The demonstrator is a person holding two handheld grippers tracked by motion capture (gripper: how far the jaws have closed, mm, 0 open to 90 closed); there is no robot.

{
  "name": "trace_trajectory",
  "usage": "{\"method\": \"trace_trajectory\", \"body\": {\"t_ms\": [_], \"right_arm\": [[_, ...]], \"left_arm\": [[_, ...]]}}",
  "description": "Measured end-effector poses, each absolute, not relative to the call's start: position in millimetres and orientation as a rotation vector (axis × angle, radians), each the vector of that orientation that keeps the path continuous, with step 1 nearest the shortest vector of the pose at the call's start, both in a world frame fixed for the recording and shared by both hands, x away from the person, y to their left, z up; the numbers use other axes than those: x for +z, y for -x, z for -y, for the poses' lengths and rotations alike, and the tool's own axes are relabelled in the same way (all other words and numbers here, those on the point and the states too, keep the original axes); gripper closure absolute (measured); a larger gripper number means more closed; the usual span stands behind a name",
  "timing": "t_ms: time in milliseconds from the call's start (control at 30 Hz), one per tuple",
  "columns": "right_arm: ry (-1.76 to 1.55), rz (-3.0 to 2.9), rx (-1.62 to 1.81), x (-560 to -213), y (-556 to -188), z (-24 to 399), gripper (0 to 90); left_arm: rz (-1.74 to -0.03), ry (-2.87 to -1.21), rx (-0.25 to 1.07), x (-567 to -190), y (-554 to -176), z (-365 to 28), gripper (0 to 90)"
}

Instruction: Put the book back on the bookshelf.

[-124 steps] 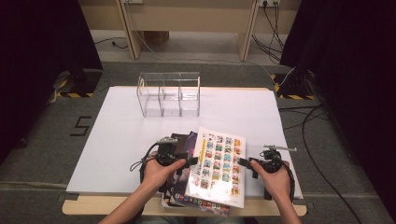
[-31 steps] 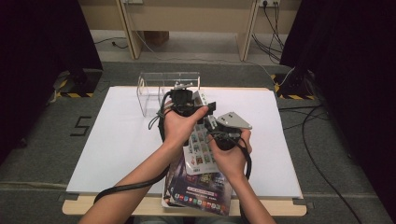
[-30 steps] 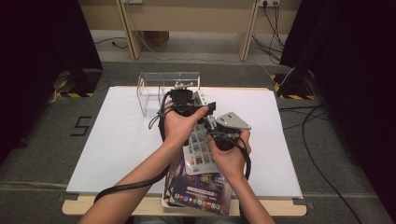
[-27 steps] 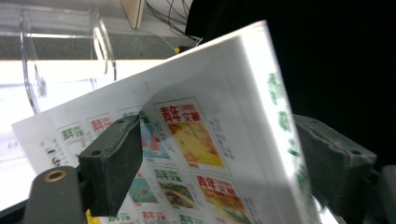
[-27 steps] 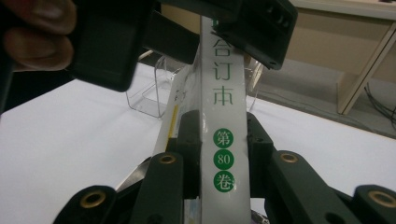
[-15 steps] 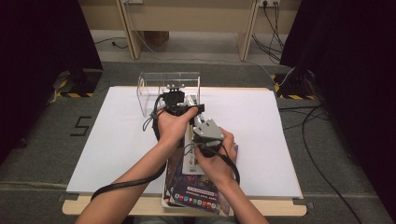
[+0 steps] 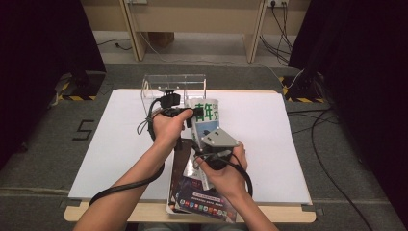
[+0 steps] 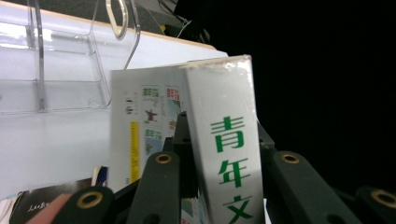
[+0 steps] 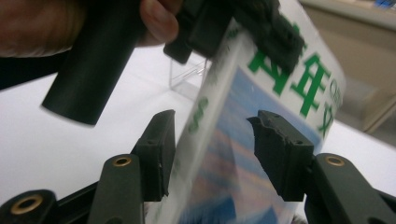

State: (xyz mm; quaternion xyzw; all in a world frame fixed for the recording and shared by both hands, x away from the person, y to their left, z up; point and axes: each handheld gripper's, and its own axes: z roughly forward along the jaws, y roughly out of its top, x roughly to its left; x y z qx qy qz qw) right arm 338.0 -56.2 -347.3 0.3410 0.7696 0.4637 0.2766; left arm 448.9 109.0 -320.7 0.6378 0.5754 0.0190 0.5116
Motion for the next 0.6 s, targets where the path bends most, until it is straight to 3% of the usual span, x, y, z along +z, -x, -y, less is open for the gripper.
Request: {"method": "trace_trajectory", "body": {"t_ms": [267, 533, 600], "right_arm": [[-1.043, -2.056, 1.371, -352.8, -334.7, 100.5, 50.3], [-1.209, -1.983, 1.34, -372.5, -340.1, 147.1, 51.1], [-1.271, -1.951, 1.329, -381.4, -340.1, 165.0, 51.3]], "left_arm": [[-1.346, -1.537, 0.043, -309.2, -448.3, -119.7, 73.3], [-1.28, -1.545, 0.164, -290.1, -442.3, -133.3, 73.8], [-1.254, -1.55, 0.259, -280.1, -439.9, -139.9, 73.8]]}}
